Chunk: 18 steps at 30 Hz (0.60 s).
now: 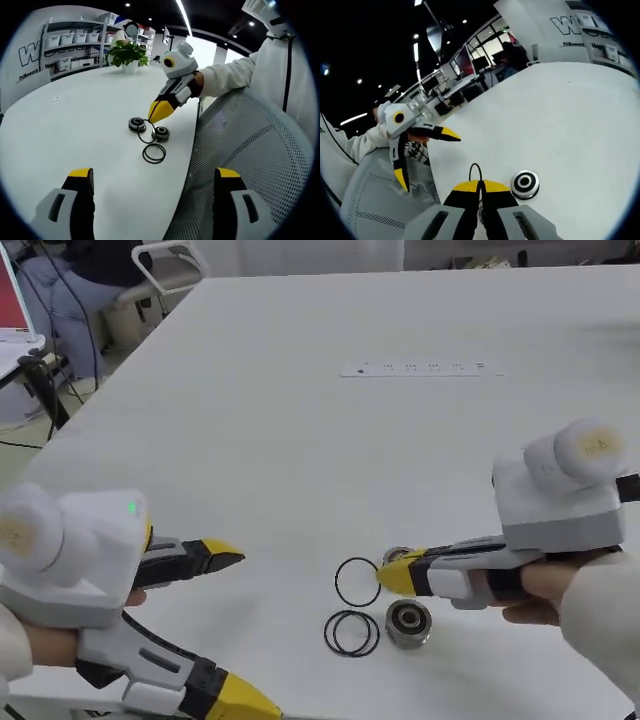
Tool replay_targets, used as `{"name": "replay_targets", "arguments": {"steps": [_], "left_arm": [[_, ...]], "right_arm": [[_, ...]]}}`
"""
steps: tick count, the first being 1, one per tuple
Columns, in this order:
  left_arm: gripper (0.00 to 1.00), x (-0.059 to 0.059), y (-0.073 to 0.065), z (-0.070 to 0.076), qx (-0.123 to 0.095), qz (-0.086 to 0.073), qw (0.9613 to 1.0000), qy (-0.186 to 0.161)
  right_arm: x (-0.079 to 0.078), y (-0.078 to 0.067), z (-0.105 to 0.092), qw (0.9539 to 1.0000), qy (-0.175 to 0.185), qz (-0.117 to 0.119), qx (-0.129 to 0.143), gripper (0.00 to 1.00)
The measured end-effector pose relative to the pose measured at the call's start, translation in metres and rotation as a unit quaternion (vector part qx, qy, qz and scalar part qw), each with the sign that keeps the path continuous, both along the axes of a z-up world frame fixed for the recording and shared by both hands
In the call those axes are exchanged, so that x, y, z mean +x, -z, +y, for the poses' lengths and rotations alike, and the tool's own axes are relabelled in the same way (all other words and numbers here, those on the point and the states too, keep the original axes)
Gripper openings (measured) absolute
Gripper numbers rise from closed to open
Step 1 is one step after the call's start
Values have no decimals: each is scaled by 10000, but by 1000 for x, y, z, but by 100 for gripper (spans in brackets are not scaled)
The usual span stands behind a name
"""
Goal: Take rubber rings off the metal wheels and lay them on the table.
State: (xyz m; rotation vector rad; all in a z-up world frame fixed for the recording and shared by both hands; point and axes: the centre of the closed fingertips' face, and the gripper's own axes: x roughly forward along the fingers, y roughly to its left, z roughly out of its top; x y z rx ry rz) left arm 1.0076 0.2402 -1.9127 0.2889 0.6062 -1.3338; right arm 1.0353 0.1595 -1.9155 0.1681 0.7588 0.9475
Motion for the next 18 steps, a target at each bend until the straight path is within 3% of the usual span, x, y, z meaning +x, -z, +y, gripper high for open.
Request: {"name": "replay_targets", "arguments": {"steps": [10,18], "left_arm": [[96,-7,12,0,222,141,9996,120],[94,-5,15,2,232,207,9995,89]], "right_arm": [[-14,17,12,9985,-423,31,-339,0],[-17,26,10,9971,-498,10,-579,0]]}}
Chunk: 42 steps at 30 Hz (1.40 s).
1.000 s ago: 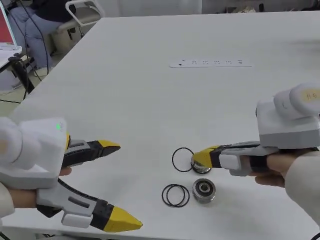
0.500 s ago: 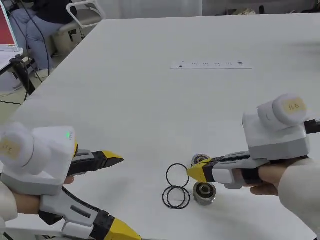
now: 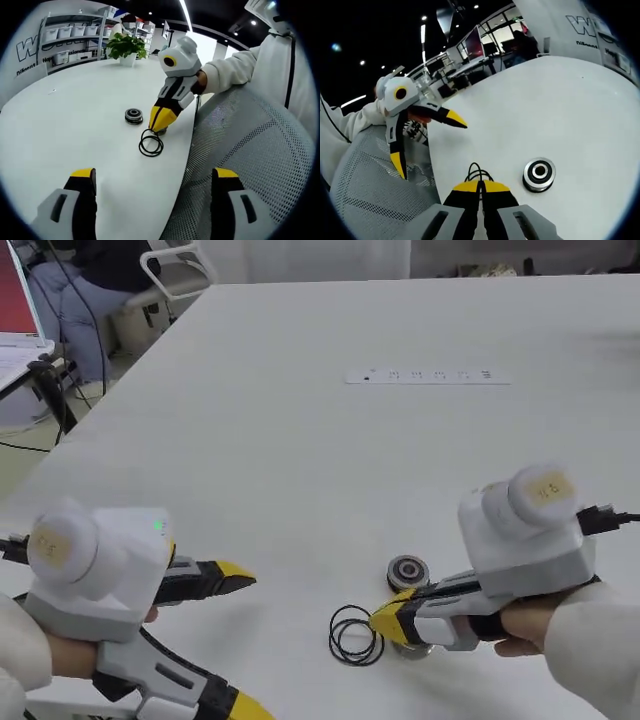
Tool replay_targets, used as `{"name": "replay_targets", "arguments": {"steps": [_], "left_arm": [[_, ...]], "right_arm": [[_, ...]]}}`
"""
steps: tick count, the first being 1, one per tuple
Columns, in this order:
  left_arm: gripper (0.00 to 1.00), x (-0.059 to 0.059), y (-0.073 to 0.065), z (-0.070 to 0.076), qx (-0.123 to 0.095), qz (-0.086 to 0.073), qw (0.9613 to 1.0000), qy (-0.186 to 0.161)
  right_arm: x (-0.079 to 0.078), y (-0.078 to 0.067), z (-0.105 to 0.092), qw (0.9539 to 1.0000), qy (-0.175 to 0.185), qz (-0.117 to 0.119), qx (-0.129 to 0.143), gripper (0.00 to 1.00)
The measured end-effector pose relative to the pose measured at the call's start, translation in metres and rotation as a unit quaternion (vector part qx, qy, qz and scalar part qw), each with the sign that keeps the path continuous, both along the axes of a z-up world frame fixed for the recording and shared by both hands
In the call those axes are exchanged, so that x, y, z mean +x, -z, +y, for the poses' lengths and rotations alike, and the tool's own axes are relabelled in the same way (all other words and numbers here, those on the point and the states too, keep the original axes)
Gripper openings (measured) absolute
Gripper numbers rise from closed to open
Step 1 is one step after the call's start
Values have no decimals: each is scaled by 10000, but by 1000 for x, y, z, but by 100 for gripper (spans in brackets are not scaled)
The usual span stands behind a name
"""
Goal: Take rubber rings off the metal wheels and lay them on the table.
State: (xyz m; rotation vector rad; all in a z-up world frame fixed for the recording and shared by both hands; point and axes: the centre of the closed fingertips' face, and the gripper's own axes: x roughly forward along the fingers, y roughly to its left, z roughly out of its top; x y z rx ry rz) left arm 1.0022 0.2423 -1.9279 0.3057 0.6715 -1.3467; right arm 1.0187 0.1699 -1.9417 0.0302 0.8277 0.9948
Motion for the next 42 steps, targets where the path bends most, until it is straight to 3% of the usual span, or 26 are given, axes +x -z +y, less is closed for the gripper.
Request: {"name": "replay_targets", "arguments": {"steps": [19,32,36,42], "left_arm": [[90,0,2,1,13,79,10000,-48],[90,3,-1,0,-64,42,9999,-139],[89,6,-6,-2,-185,-17,9996,-206],[89,10,-23,-9,-561,-69,9980,-294]], "right_arm": [[3,2,-2,9991,-125,-291,-278,4],[14,-6,-12,9989,116,-398,-206,5],[21,-11,-18,9986,275,-439,-134,6],[33,-18,-33,9969,622,-492,-15,5]]}}
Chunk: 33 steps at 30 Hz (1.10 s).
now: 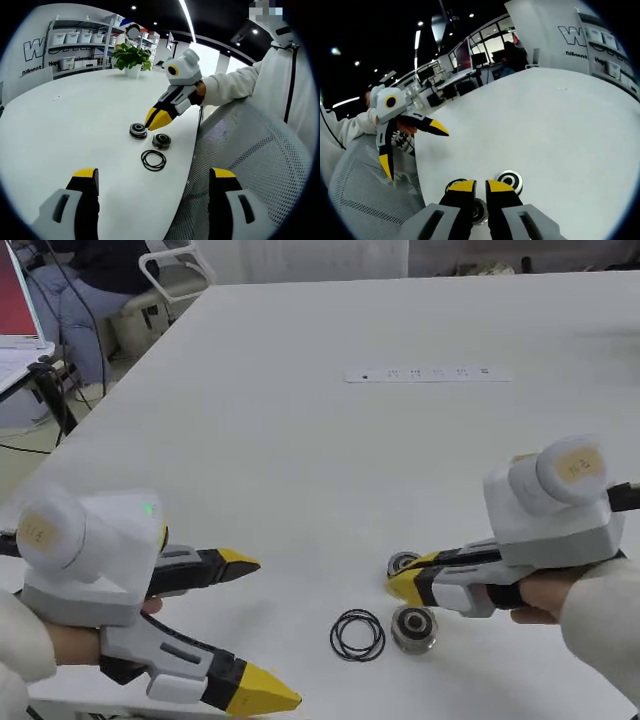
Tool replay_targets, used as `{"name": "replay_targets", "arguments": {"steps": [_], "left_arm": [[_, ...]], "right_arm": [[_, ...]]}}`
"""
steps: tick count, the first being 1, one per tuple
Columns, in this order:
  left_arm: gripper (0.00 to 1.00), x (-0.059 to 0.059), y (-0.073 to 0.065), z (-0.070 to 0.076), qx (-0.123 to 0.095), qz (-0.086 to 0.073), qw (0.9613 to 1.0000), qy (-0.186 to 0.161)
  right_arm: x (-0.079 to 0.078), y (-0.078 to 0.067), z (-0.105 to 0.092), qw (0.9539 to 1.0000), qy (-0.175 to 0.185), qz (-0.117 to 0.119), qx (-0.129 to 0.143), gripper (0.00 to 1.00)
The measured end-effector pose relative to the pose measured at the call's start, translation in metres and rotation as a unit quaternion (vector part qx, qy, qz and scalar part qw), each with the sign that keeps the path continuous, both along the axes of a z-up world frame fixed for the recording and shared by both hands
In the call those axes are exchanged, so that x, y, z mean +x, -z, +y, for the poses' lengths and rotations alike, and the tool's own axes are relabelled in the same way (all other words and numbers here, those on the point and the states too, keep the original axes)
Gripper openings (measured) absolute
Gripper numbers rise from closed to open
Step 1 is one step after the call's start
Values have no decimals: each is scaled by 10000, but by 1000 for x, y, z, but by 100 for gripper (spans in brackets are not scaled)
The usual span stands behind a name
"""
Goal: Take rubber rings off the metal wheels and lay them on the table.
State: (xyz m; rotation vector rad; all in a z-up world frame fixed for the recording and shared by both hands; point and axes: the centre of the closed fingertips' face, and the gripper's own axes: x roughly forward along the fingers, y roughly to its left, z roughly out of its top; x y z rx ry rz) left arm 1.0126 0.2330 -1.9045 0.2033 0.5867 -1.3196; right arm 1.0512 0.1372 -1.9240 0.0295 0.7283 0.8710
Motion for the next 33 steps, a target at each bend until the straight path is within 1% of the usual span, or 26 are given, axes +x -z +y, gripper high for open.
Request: {"name": "replay_targets", "arguments": {"steps": [3,6,7,9,11,12,13,14,17,18,19,20,21,22,23,25,27,31,33], "left_arm": [[89,5,-7,-1,-96,-68,9999,-106],[89,9,-15,-2,-145,-166,9997,-132],[89,10,-20,-4,-191,-229,9995,-125],[88,12,-30,-8,-293,-301,9990,-114],[86,9,-39,-12,-336,-315,9989,-28],[85,7,-43,-15,-348,-389,9986,60],[83,7,-48,-18,-341,-550,9978,172],[83,7,-52,-20,-331,-628,9973,211],[84,10,-61,-27,-318,-764,9962,256],[84,13,-65,-30,-322,-848,9955,276],[84,14,-67,-32,-331,-898,9950,297],[83,17,-69,-36,-336,-939,9945,327],[83,17,-70,-37,-327,-945,9944,336],[82,18,-71,-40,-279,-972,9942,377],[81,20,-72,-44,-199,-1061,9931,447],[81,24,-76,-51,-119,-1269,9904,533],[80,28,-79,-59,-65,-1362,9889,587],[75,35,-80,-71,30,-1449,9872,669],[73,38,-81,-77,32,-1489,9864,697]], "right_arm": [[5,0,-9,9999,166,17,24,5],[10,-2,-18,9992,381,15,113,5],[11,-3,-20,9990,418,8,129,5],[13,-3,-24,9987,486,2,145,5],[15,-3,-28,9984,544,-11,117,5],[16,-2,-31,9983,573,-15,107,5],[16,-2,-33,9982,595,-10,102,5],[17,-1,-35,9980,628,6,96,5],[16,2,-38,9976,686,60,78,5],[15,4,-38,9976,686,80,40,6],[14,5,-39,9977,675,85,1,6],[13,7,-40,9978,655,92,-51,6],[13,7,-40,9978,649,95,-65,6],[12,8,-39,9979,631,108,-85,6],[11,9,-39,9980,612,120,-105,6],[10,11,-39,9980,594,146,-128,7],[10,12,-40,9981,580,157,-156,7],[10,13,-41,9980,597,173,-141,8],[10,13,-41,9979,610,189,-126,8]]}}
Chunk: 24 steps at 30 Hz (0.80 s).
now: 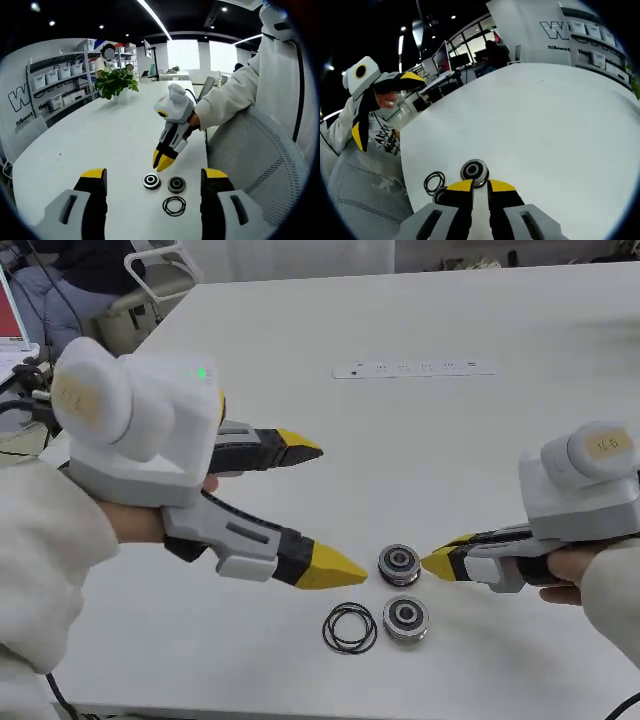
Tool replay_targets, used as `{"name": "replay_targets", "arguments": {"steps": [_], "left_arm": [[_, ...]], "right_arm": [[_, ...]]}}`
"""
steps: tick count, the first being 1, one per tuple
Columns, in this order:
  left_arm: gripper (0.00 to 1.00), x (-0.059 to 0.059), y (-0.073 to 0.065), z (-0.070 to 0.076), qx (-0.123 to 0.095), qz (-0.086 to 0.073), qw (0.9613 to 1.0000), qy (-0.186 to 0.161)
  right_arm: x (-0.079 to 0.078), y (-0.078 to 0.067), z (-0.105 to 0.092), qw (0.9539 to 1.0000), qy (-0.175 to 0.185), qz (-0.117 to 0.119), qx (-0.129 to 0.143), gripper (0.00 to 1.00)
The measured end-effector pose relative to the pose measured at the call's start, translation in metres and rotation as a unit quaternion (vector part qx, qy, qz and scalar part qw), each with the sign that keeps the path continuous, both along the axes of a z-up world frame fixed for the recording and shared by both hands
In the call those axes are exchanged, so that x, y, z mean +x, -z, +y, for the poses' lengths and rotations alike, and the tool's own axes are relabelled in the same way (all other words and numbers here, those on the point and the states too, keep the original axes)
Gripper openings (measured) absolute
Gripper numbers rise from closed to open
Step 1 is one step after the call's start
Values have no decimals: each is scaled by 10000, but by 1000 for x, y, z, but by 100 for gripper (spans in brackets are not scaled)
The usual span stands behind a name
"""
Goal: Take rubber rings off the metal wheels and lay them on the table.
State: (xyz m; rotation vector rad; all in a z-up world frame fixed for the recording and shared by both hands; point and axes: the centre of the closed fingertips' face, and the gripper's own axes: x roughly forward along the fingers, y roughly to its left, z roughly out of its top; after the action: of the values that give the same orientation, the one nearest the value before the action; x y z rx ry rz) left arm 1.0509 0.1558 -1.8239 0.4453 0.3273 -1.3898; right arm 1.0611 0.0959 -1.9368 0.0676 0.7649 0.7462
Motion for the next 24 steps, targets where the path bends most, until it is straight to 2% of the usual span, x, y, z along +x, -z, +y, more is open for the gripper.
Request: {"name": "replay_targets", "arguments": {"steps": [4,6,7,14,18,20,22,24], "left_arm": [[71,7,2,-15,-20,-8,10000,58],[67,8,10,-21,16,84,9998,167],[66,8,16,-23,114,154,9997,180],[65,10,40,-36,275,205,9991,267],[63,13,50,-40,49,304,9995,82],[60,13,55,-40,-15,427,9991,4],[56,15,57,-42,-214,521,9984,-105],[53,18,63,-41,-236,581,9979,-184]], "right_arm": [[-1,2,0,10000,-25,24,-26,8],[-1,2,2,10000,-54,33,-5,8],[-2,2,3,10000,-71,37,-7,8],[-3,6,4,9999,-145,77,-50,8],[-3,8,3,9998,-137,100,-54,8],[-4,10,3,9998,-159,114,-82,8],[-4,12,4,9997,-199,124,-109,9],[-5,14,5,9995,-251,86,-166,9]]}}
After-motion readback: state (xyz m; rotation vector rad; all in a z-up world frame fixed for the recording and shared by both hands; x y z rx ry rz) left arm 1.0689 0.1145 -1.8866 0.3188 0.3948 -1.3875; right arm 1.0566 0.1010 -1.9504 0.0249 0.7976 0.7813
